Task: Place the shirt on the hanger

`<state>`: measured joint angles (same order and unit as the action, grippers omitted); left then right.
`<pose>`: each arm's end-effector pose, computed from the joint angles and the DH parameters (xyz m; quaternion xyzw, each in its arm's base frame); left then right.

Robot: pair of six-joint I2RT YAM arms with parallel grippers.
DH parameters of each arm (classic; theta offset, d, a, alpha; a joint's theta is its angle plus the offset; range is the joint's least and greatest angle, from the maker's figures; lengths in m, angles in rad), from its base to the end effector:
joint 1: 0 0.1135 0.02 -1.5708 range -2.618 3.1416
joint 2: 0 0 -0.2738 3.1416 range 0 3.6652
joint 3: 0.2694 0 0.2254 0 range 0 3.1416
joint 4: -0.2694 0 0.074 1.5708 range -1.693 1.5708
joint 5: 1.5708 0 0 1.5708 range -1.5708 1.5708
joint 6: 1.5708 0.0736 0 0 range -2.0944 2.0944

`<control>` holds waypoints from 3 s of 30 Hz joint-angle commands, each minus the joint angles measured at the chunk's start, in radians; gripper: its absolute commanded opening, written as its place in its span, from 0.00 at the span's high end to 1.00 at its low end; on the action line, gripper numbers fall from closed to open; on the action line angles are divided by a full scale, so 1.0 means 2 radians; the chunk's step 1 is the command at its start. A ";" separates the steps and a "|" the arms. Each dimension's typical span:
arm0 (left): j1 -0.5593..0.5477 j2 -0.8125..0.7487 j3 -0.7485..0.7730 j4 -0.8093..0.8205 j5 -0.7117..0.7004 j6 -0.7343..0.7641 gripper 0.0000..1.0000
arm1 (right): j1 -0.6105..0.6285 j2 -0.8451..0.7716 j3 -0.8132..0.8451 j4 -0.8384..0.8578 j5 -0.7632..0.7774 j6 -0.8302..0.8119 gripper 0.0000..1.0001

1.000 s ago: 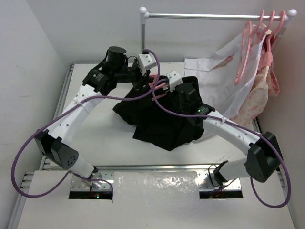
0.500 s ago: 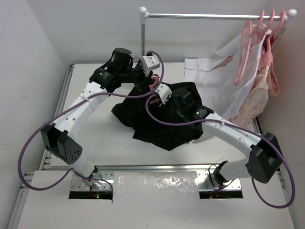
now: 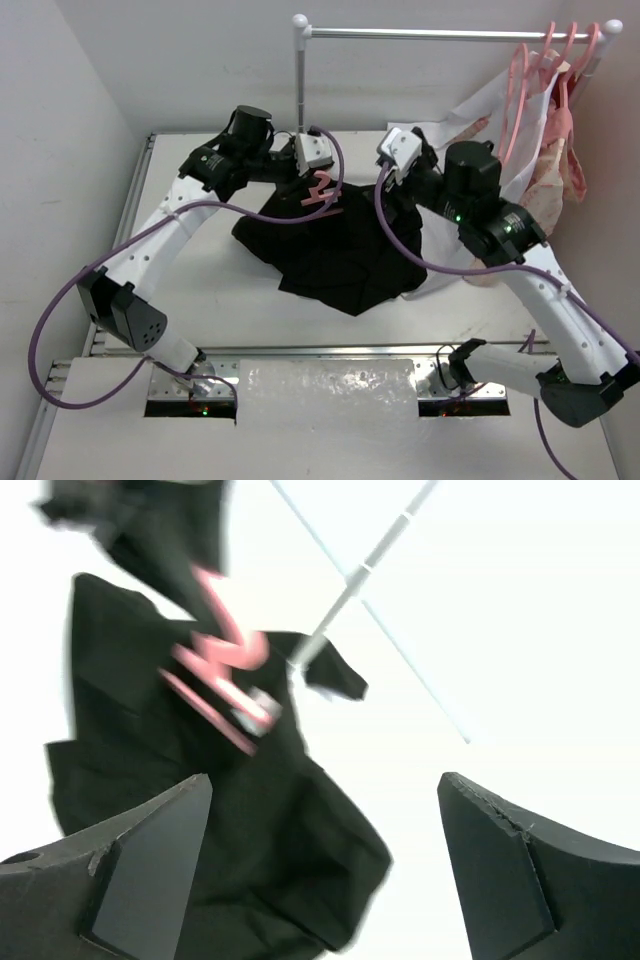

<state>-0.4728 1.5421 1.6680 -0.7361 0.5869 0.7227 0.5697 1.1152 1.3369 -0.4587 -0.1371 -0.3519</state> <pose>0.2762 -0.1870 0.3965 0.5883 0.6265 -0.1994 0.4708 0.1976 0.1385 0.4312 -0.3865 0.6833 0.1206 0.6076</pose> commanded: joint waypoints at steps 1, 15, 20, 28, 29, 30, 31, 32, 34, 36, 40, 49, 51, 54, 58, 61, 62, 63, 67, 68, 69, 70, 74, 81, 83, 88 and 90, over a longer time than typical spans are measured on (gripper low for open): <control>-0.004 -0.042 -0.016 0.002 0.032 0.049 1.00 | -0.046 0.037 0.021 -0.098 -0.031 -0.044 0.11; -0.004 -0.072 -0.023 -0.052 0.078 0.116 1.00 | -0.050 0.107 0.005 -0.099 -0.075 -0.120 0.19; -0.004 -0.076 -0.023 -0.047 0.086 0.116 1.00 | -0.049 0.127 -0.005 -0.111 -0.086 -0.124 0.23; -0.004 -0.081 -0.019 -0.034 0.128 0.110 1.00 | -0.050 0.136 -0.046 -0.044 -0.125 -0.087 0.47; -0.004 -0.081 -0.020 -0.029 0.127 0.108 1.00 | -0.050 0.135 -0.046 -0.043 -0.136 -0.083 0.59; -0.004 -0.082 -0.022 -0.027 0.125 0.106 1.00 | -0.050 0.132 -0.046 -0.042 -0.146 -0.078 0.69; -0.004 -0.082 -0.024 -0.021 0.122 0.102 1.00 | -0.050 0.129 -0.050 -0.040 -0.155 -0.070 0.80; -0.004 -0.082 -0.029 -0.018 0.118 0.100 1.00 | -0.049 0.124 -0.056 -0.028 -0.158 -0.063 0.90; -0.004 -0.082 -0.033 -0.006 0.108 0.090 1.00 | -0.050 0.102 -0.080 -0.008 -0.160 -0.050 1.00; -0.004 -0.082 -0.040 0.002 0.088 0.075 1.00 | -0.050 0.081 -0.095 -0.003 -0.159 -0.041 1.00; -0.004 -0.087 -0.053 0.043 0.047 0.045 0.27 | -0.049 0.067 -0.090 -0.034 -0.138 0.003 1.00; -0.004 -0.109 -0.055 0.123 -0.075 -0.071 0.00 | -0.052 0.030 -0.074 -0.118 -0.053 0.127 1.00; -0.004 -0.116 -0.056 0.135 -0.112 -0.097 0.00 | -0.053 0.022 -0.067 -0.149 -0.024 0.142 1.00; -0.004 -0.122 -0.059 0.149 -0.176 -0.135 0.00 | -0.065 0.000 -0.063 -0.182 0.029 0.167 1.00; -0.002 -0.140 -0.090 0.180 -0.250 -0.171 0.00 | -0.112 -0.028 -0.056 -0.196 0.061 0.184 1.00; -0.001 -0.168 -0.139 0.215 -0.261 -0.178 0.00 | -0.141 -0.023 -0.030 -0.201 0.068 0.190 1.00; -0.001 -0.176 -0.147 0.216 -0.261 -0.178 0.00 | -0.148 -0.012 -0.013 -0.202 0.068 0.191 1.00; -0.001 -0.178 -0.152 0.216 -0.263 -0.178 0.00 | -0.154 -0.004 -0.005 -0.197 0.068 0.191 1.00; 0.002 -0.192 -0.187 0.219 -0.277 -0.172 0.00 | -0.210 0.043 0.046 -0.179 0.036 0.201 1.00; 0.002 -0.202 -0.207 0.229 -0.280 -0.170 0.00 | -0.219 0.053 0.072 -0.173 0.033 0.204 1.00; 0.003 -0.207 -0.217 0.235 -0.283 -0.169 0.00 | -0.233 0.075 0.088 -0.173 0.029 0.207 1.00; 0.006 -0.216 -0.226 0.239 -0.289 -0.169 0.00 | -0.237 0.087 0.122 -0.173 0.023 0.211 1.00; 0.012 -0.226 -0.257 0.244 -0.291 -0.166 0.00 | -0.258 0.144 0.230 -0.204 0.020 0.215 1.00; 0.018 -0.236 -0.266 0.249 -0.303 -0.164 0.00 | -0.281 0.208 0.349 -0.228 0.021 0.227 1.00; 0.017 -0.237 -0.266 0.249 -0.301 -0.163 0.00 | -0.301 0.210 0.347 -0.224 0.017 0.231 1.00; 0.018 -0.239 -0.269 0.251 -0.300 -0.160 0.00 | -0.353 0.209 0.324 -0.208 -0.004 0.240 1.00; 0.018 -0.237 -0.269 0.251 -0.297 -0.159 0.00 | -0.365 0.215 0.323 -0.204 -0.006 0.241 1.00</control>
<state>-0.4496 1.0924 1.1309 -0.2821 -0.0044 0.4000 -0.1230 1.5455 1.9797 -0.9546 -0.1356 0.1024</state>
